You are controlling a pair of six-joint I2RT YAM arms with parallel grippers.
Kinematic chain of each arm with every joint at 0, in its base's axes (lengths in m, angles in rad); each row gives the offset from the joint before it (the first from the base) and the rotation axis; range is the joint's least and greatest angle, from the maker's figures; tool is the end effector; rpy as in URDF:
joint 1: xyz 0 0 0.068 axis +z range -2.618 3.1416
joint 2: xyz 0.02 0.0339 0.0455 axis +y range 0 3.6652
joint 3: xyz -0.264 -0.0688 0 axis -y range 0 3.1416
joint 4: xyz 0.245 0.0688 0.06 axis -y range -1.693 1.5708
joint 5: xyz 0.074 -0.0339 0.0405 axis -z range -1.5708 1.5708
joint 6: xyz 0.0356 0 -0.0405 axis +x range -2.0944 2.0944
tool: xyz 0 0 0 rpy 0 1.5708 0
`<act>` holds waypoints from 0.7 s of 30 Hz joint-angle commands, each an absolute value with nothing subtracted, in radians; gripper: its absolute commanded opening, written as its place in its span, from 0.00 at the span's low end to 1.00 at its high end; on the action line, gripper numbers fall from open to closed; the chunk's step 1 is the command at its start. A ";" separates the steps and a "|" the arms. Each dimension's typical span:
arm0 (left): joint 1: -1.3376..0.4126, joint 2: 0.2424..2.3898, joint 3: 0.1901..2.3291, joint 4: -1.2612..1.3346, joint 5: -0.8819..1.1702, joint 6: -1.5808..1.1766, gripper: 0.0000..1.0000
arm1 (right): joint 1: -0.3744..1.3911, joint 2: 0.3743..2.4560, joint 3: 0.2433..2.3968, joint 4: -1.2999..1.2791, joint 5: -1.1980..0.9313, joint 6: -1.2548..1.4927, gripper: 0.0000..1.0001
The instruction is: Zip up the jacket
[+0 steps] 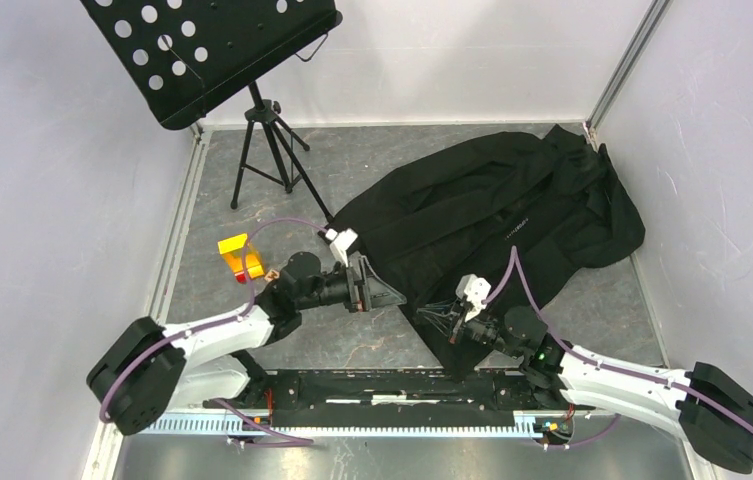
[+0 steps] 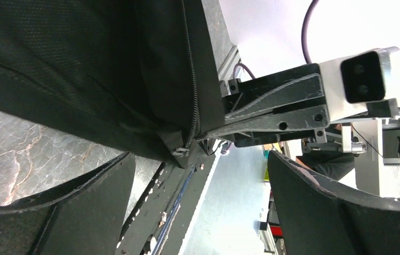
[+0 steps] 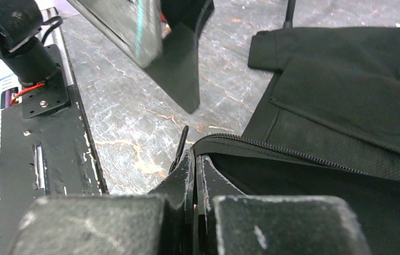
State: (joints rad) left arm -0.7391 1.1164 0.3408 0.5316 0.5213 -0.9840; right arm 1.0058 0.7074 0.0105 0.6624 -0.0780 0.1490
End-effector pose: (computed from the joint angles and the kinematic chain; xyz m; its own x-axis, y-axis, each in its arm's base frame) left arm 0.1527 -0.1632 0.1967 -0.8827 -0.1725 -0.4371 0.3725 0.3101 -0.8747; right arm 0.0807 0.1325 0.1700 -0.1495 0.0407 -0.9879 -0.8712 0.4672 0.1510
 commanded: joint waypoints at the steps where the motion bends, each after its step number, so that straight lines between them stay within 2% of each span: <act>1: -0.779 1.196 0.339 0.746 0.468 -1.061 1.00 | 1.008 0.701 -0.031 0.797 -0.162 0.105 0.00; 8: -0.853 1.338 0.339 0.998 0.462 -1.146 1.00 | 1.004 0.712 -0.066 0.890 -0.128 0.186 0.00; 12: -0.882 1.280 0.287 1.115 0.427 -1.163 0.94 | 1.001 0.763 -0.028 0.806 -0.031 0.230 0.00; 15: -0.936 1.174 0.303 1.006 0.392 -1.086 0.89 | 0.999 0.796 -0.013 0.779 -0.026 0.280 0.00; 19: -1.061 1.052 0.379 0.713 0.325 -0.941 0.87 | 0.989 0.796 -0.007 0.706 0.065 0.383 0.00; 21: -1.088 1.042 0.365 0.741 0.345 -0.979 0.84 | 0.970 0.775 -0.007 0.695 0.046 0.432 0.00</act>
State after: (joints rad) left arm -1.0245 1.0863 0.3309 0.8227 0.3840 -1.0496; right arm 0.9936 0.7994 0.0105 0.7181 -0.0021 0.3134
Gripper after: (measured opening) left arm 0.873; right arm 0.009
